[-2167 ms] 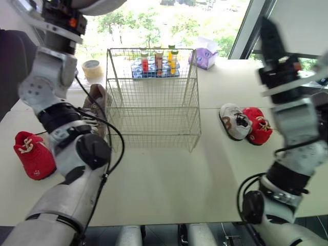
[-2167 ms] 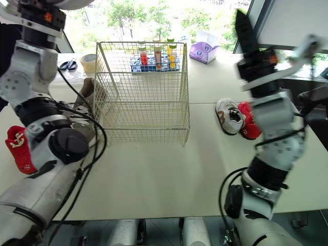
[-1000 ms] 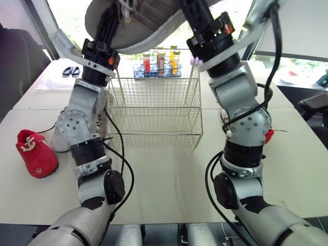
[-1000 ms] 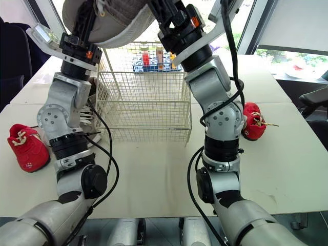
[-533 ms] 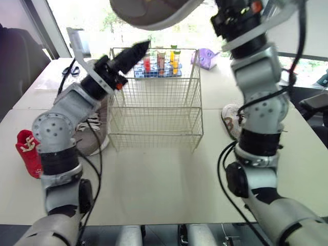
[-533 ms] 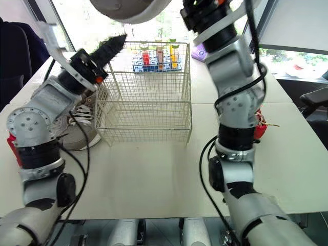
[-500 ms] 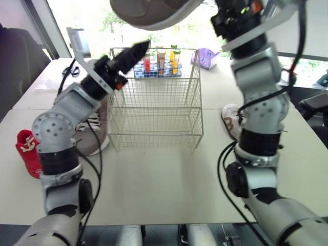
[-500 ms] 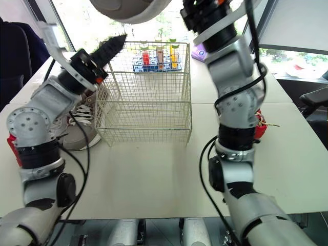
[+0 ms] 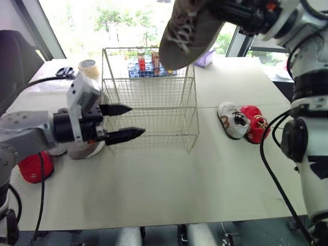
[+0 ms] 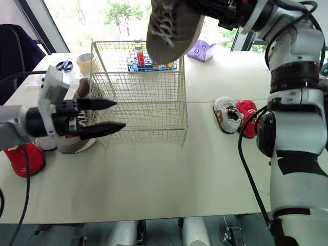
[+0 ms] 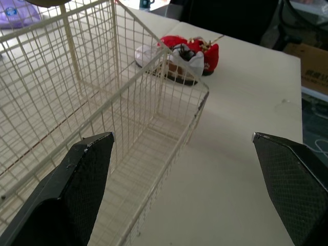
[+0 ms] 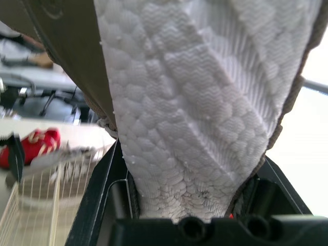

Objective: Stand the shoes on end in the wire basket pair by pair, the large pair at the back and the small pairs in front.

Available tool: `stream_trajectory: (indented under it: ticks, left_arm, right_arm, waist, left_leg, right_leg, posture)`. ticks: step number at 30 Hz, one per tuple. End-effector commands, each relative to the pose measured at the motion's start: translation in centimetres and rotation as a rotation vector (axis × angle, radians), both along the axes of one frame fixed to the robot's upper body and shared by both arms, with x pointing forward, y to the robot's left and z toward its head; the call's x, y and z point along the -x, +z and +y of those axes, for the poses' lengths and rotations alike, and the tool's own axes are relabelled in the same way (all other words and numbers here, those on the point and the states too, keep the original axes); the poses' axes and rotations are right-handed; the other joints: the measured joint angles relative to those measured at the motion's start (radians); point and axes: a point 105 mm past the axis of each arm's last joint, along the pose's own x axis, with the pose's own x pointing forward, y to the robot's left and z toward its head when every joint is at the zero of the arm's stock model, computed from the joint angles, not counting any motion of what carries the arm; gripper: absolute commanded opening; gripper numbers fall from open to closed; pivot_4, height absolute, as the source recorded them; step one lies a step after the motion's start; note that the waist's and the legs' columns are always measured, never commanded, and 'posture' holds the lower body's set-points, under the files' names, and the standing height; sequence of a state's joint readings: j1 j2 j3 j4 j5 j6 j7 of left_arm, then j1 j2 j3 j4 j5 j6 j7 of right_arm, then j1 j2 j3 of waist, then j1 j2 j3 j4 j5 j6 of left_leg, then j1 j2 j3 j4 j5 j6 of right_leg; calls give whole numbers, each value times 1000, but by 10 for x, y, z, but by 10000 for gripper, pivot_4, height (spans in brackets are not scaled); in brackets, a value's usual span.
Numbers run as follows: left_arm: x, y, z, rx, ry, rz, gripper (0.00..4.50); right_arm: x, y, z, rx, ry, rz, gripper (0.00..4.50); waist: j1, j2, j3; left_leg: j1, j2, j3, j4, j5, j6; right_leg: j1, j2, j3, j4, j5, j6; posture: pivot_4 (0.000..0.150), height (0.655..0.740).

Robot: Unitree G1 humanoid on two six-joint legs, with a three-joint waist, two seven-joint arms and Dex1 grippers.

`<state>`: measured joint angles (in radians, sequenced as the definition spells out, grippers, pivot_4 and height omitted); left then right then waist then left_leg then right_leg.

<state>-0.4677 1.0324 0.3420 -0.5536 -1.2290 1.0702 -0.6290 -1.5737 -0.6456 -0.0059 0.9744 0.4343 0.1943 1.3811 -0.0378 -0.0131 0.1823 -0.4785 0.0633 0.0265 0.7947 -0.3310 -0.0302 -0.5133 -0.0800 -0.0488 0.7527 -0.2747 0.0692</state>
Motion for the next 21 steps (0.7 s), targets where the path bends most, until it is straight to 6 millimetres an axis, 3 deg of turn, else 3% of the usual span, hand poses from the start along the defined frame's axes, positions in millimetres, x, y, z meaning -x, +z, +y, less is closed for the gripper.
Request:
stream_trajectory:
  ticks: [1,9,14,19,20,21]
  left_arm:
    - [4,9,6,-7,36,-64,44509]
    - [-5,2,5,69,96,-85,44509]
    - [-9,-5,0,117,126,-89,44509]
    - [-12,-8,-4,137,132,-94,45000]
    - [-13,-7,-4,144,135,-97,45000]
    - [-13,-7,-4,148,139,-99,45000]
  right_arm:
    - [7,15,7,39,39,-59,17004]
    - [-9,-16,39,184,54,-19,17004]
    - [-16,-36,47,259,48,24,17004]
    - [-29,-44,42,262,-55,23,41381]
    - [-32,-45,38,263,-81,12,44345]
    - [-33,-44,35,254,-101,7,44345]
  waist:
    - [0,0,0]
    - [-4,-1,0]
    - [-3,-1,0]
    - [-2,-1,0]
    - [-3,-1,0]
    - [-3,-1,0]
  left_leg:
    - [0,0,0,0,0,0]
    - [0,0,1,0,0,0]
    - [0,0,1,0,0,0]
    - [-1,0,1,0,0,-1]
    - [0,0,1,0,0,-1]
    - [0,0,1,0,0,-1]
  right_leg:
    - [0,0,0,-1,0,0]
    - [0,-1,0,0,1,1]
    - [0,-1,0,0,2,4]
    - [0,-1,0,0,2,4]
    - [0,-1,0,0,2,4]
    - [0,-1,0,0,2,3]
  posture:
    - [1500,6552]
    - [1500,6552]
    - [1500,6552]
    - [1500,6552]
    - [1500,6552]
    - [1500,6552]
